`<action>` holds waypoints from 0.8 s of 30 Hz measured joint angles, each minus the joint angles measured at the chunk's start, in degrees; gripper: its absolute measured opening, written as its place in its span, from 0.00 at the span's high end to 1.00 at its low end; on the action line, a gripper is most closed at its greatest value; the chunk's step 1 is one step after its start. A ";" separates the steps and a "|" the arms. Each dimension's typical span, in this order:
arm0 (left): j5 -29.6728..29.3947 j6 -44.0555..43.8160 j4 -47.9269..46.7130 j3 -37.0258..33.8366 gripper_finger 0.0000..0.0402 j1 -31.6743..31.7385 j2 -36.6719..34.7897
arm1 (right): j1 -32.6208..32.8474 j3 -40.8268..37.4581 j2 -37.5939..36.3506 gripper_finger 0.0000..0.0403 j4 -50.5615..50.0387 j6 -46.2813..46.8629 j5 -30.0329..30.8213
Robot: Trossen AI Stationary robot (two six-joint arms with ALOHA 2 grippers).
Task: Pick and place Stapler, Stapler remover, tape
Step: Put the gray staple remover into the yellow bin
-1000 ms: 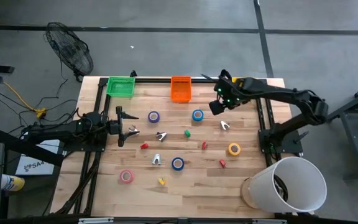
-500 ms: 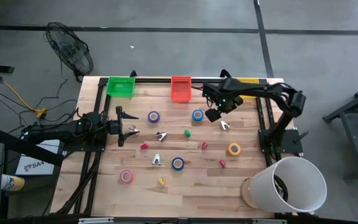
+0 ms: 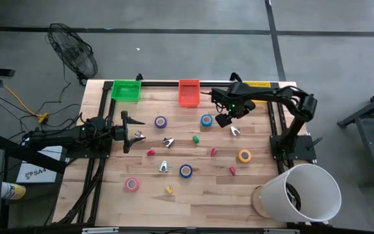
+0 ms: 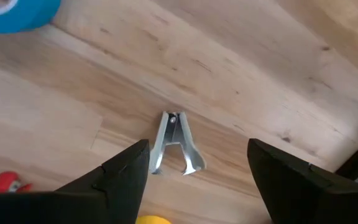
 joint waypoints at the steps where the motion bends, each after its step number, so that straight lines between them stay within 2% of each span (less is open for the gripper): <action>1: 0.00 0.00 -0.01 0.00 0.27 0.00 0.00 | 0.10 0.00 0.38 0.33 -0.04 -0.10 -0.32; 10: 0.04 0.00 0.00 0.00 0.27 0.00 0.00 | 1.02 -0.02 4.26 0.19 0.77 0.24 -2.00; 19: 0.04 0.00 -0.02 0.00 0.27 0.00 0.00 | 1.19 -1.91 6.77 0.19 1.56 -0.18 -4.10; 24: 0.04 0.00 0.00 0.00 0.27 0.00 0.00 | 2.05 -5.55 6.80 0.19 4.90 -0.31 -8.47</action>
